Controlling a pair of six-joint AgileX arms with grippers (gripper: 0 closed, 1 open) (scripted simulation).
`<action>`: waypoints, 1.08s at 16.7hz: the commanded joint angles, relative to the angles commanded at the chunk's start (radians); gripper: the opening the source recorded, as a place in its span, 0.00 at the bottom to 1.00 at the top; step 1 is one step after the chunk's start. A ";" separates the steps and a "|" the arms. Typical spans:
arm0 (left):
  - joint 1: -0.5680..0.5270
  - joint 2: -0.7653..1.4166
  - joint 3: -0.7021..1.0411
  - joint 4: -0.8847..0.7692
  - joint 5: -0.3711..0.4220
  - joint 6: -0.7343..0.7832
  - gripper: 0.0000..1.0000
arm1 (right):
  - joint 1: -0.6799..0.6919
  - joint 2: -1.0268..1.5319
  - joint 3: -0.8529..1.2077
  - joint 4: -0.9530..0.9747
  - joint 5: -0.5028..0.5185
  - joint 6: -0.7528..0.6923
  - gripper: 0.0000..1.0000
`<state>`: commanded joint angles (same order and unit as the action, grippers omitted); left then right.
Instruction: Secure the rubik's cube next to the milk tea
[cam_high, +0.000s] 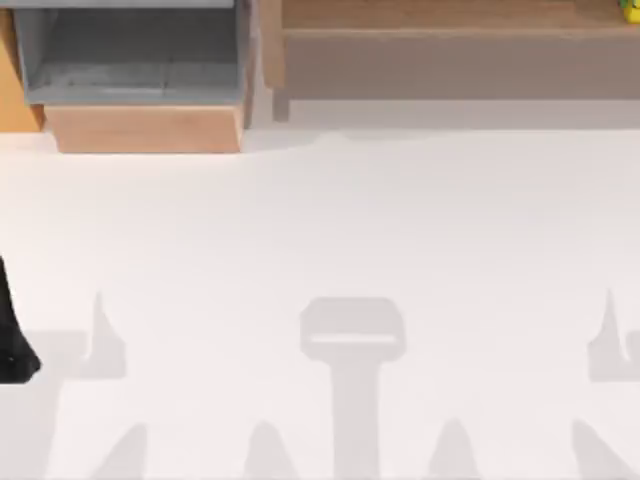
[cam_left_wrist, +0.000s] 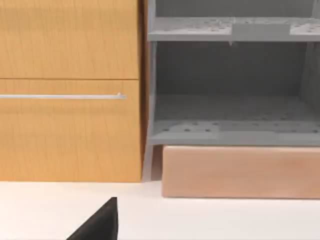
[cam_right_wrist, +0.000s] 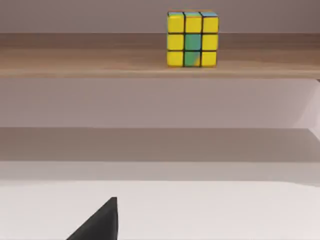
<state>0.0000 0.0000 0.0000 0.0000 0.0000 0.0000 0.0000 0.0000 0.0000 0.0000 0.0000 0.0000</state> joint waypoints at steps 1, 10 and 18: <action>0.000 0.000 0.000 0.000 0.000 0.000 1.00 | 0.000 0.000 0.000 0.000 0.000 0.000 1.00; 0.000 0.000 0.000 0.000 0.000 0.000 1.00 | -0.004 0.349 0.198 0.246 0.004 0.004 1.00; 0.000 0.000 0.000 0.000 0.000 0.000 1.00 | -0.009 1.036 0.446 0.577 0.008 0.008 1.00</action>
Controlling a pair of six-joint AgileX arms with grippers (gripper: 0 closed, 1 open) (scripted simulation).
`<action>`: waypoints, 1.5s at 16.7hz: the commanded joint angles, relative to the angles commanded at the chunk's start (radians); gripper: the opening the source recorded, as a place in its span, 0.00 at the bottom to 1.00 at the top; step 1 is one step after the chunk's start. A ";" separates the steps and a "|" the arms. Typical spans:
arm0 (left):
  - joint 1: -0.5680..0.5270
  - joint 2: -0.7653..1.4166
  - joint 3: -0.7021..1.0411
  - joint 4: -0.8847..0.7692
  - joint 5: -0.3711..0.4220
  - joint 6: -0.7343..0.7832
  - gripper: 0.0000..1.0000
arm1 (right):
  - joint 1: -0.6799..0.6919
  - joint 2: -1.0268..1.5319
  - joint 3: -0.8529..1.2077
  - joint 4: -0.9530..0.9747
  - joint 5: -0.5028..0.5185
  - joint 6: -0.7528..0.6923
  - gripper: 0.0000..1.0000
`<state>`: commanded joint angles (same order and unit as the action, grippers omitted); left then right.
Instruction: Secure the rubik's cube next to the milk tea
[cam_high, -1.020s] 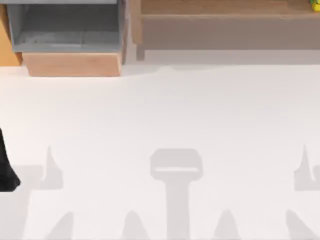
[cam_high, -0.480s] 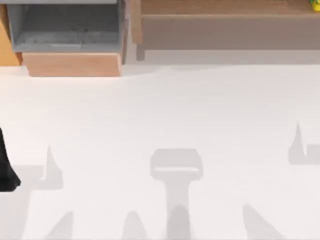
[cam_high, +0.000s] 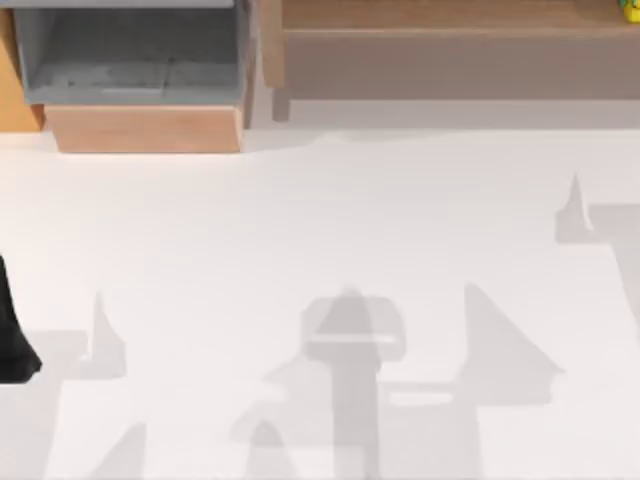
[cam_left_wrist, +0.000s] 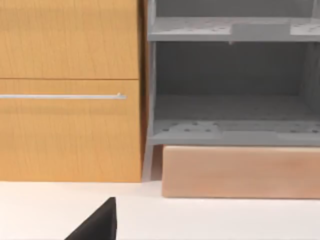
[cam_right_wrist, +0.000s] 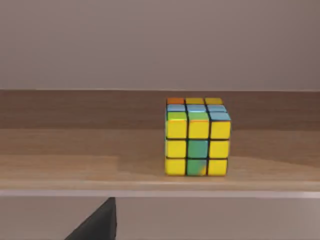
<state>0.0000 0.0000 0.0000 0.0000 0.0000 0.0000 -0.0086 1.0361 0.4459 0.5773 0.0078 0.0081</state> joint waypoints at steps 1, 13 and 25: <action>0.000 0.000 0.000 0.000 0.000 0.000 1.00 | -0.001 0.064 0.028 0.035 0.001 0.000 1.00; 0.000 0.000 0.000 0.000 0.000 0.000 1.00 | -0.008 0.881 0.379 0.502 0.007 0.007 1.00; 0.000 0.000 0.000 0.000 0.000 0.000 1.00 | -0.015 0.929 0.456 0.487 0.001 0.006 1.00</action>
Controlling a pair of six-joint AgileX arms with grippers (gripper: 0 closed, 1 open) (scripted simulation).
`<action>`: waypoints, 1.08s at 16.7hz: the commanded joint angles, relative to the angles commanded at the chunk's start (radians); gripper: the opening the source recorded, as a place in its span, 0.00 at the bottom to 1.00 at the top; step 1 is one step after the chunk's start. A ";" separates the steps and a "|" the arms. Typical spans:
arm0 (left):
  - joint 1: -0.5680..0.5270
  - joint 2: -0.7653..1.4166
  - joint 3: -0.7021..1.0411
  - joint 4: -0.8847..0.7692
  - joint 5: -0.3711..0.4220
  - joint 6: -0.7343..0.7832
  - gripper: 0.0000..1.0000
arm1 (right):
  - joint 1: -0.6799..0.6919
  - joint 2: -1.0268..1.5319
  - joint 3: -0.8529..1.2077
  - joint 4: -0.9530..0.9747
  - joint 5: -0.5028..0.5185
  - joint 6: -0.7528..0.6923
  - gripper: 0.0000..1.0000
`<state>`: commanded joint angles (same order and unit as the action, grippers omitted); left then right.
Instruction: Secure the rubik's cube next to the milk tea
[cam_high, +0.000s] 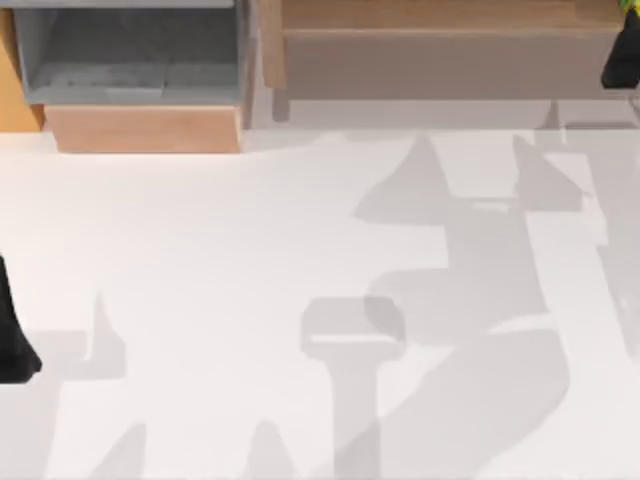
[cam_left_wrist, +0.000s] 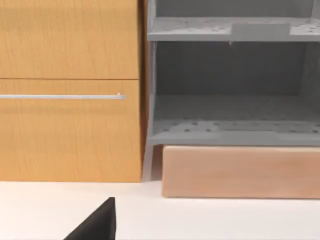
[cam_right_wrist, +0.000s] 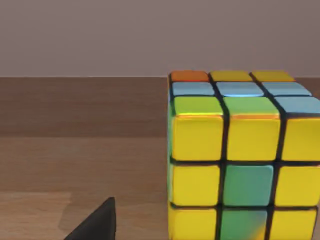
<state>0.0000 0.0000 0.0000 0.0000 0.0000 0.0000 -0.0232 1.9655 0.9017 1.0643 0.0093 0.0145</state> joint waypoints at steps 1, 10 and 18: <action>0.000 0.000 0.000 0.000 0.000 0.000 1.00 | -0.001 -0.002 0.018 -0.020 -0.002 0.000 1.00; 0.000 0.000 0.000 0.000 0.000 0.000 1.00 | 0.004 0.167 0.232 -0.066 0.006 -0.001 1.00; 0.000 0.000 0.000 0.000 0.000 0.000 1.00 | 0.004 0.167 0.232 -0.066 0.006 -0.001 0.62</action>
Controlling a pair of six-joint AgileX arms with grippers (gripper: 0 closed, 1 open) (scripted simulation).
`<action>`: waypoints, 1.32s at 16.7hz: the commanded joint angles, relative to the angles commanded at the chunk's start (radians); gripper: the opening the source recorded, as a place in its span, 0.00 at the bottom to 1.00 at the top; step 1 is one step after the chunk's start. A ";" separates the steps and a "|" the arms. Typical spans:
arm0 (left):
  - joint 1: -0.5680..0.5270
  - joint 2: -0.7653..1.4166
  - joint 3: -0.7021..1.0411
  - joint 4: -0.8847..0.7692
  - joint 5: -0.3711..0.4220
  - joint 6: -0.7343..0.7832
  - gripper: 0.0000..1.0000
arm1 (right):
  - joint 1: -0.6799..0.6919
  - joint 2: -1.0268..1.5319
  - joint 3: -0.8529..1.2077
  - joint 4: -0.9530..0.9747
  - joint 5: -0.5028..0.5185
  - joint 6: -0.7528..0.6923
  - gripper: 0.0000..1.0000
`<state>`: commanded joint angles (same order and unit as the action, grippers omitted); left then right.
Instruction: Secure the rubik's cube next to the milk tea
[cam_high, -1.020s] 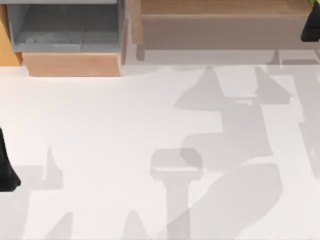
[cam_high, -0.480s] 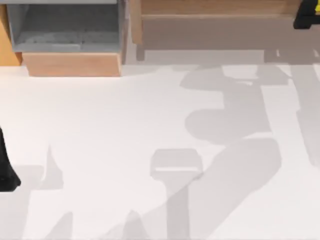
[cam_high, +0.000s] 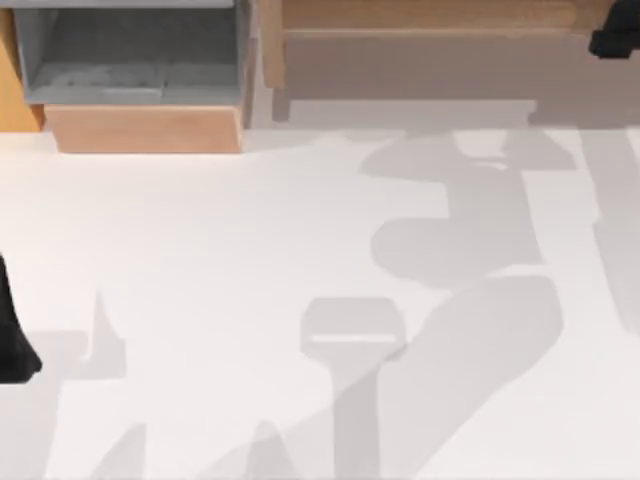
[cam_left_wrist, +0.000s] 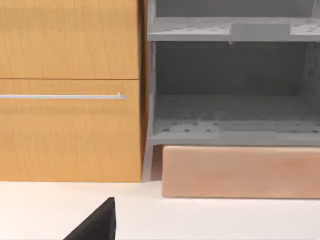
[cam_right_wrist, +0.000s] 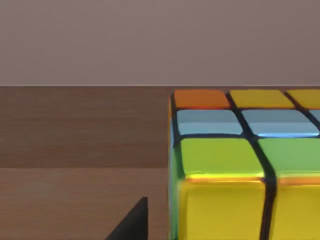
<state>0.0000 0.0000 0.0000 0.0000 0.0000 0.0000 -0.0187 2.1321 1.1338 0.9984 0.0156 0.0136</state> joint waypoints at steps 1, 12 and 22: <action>0.000 0.000 0.000 0.000 0.000 0.000 1.00 | 0.000 0.000 0.000 0.000 0.000 0.000 0.55; 0.000 0.000 0.000 0.000 0.000 0.000 1.00 | 0.000 0.000 0.000 0.000 0.000 0.000 0.00; 0.000 0.000 0.000 0.000 0.000 0.000 1.00 | 0.001 -0.024 0.009 -0.021 -0.003 0.001 0.00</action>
<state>0.0000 0.0000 0.0000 0.0000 0.0000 0.0000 -0.0182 2.1076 1.1430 0.9774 0.0122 0.0146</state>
